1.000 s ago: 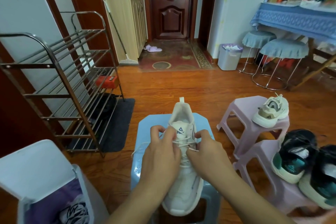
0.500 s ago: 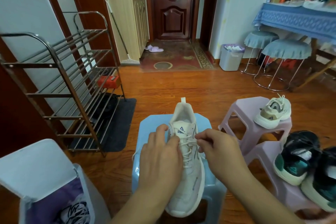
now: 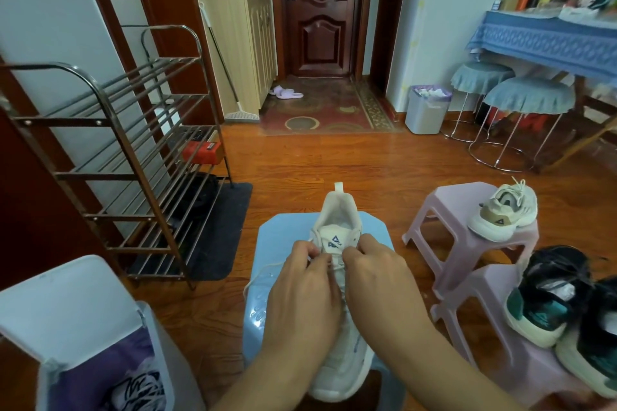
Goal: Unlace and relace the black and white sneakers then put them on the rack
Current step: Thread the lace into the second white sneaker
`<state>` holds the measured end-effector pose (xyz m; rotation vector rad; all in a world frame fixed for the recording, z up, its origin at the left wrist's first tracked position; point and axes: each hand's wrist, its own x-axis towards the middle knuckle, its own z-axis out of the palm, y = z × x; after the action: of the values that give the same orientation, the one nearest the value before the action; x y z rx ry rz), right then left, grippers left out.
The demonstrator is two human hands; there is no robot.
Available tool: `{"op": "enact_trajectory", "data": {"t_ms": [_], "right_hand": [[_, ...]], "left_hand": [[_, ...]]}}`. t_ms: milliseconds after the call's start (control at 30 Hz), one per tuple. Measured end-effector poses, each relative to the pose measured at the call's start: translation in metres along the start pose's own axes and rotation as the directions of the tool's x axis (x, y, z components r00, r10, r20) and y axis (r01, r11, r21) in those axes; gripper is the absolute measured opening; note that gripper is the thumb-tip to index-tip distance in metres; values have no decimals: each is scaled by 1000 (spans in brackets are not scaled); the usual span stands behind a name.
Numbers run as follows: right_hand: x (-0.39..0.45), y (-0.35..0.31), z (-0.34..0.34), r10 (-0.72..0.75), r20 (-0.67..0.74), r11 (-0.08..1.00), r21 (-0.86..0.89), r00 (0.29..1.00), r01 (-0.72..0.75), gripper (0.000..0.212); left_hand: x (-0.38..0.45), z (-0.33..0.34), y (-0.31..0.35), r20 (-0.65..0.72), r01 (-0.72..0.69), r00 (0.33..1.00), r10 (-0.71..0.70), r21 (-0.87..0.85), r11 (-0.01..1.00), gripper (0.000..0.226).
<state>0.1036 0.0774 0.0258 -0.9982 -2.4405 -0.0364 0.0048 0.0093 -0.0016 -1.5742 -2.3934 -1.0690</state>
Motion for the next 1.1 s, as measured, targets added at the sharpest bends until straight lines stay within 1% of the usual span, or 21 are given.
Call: {"op": "enact_trajectory", "data": {"t_ms": [100, 200, 233, 333, 400, 467, 500, 600, 633, 667, 733, 800, 833, 900, 967, 1033, 1100], "right_hand": [[3, 4, 6, 43, 31, 997, 63, 999, -45, 33], [2, 12, 13, 154, -3, 974, 169, 988, -152, 12], [2, 12, 13, 184, 14, 966, 184, 983, -184, 9], [1, 11, 16, 213, 18, 954, 211, 977, -212, 11], [1, 10, 20, 223, 30, 943, 247, 974, -224, 11], [1, 10, 23, 224, 15, 924, 313, 974, -218, 9], [1, 10, 24, 239, 16, 905, 359, 971, -229, 9], [1, 10, 25, 340, 83, 801, 497, 937, -335, 8], [0, 10, 26, 350, 76, 801, 493, 934, -340, 7], [-1, 10, 27, 330, 33, 836, 454, 943, -308, 7], [-2, 9, 28, 216, -59, 927, 326, 975, -186, 13], [-1, 9, 27, 98, -100, 974, 214, 990, -75, 17], [0, 10, 26, 67, -93, 982, 180, 993, -49, 19], [0, 11, 23, 53, -42, 989, 144, 998, -46, 23], [-2, 11, 22, 43, 15, 992, 117, 999, -44, 31], [-2, 10, 21, 46, 65, 992, 115, 997, -53, 37], [0, 11, 20, 53, 78, 990, 126, 996, -62, 37]], "left_hand": [[0, -1, -2, -6, 8, 1000, -8, -6, 1000, 15], [-1, -1, -2, -23, 4, 1000, -4, -21, 1000, 12], [0, -2, -2, -26, -2, 1000, 2, -19, 1000, 11], [1, -5, -1, -41, -2, 999, 2, 1, 1000, 4], [4, -6, -1, -59, 6, 998, -6, 8, 1000, 4], [6, -4, -2, -49, 7, 999, -6, 8, 1000, 6], [8, -4, -3, -39, 2, 999, -2, 12, 1000, 7], [15, -7, -7, 1, 2, 1000, -2, 29, 1000, 12], [17, -8, -9, 18, -1, 1000, 1, 34, 999, 15], [19, -9, -10, 32, -10, 999, 8, 40, 999, 17], [20, -10, -10, 43, -26, 999, 24, 64, 998, 17], [18, -11, -10, 48, -34, 998, 29, 101, 994, 17], [17, -11, -9, 63, -36, 998, 28, 124, 992, 16], [15, -13, -9, 110, -38, 994, 18, 182, 983, 15], [15, -16, -6, 135, -37, 991, 4, 243, 969, 14], [17, -18, 0, 139, -30, 990, -10, 282, 959, 13], [20, -20, 6, 149, -4, 988, -41, 293, 956, 13]]}}
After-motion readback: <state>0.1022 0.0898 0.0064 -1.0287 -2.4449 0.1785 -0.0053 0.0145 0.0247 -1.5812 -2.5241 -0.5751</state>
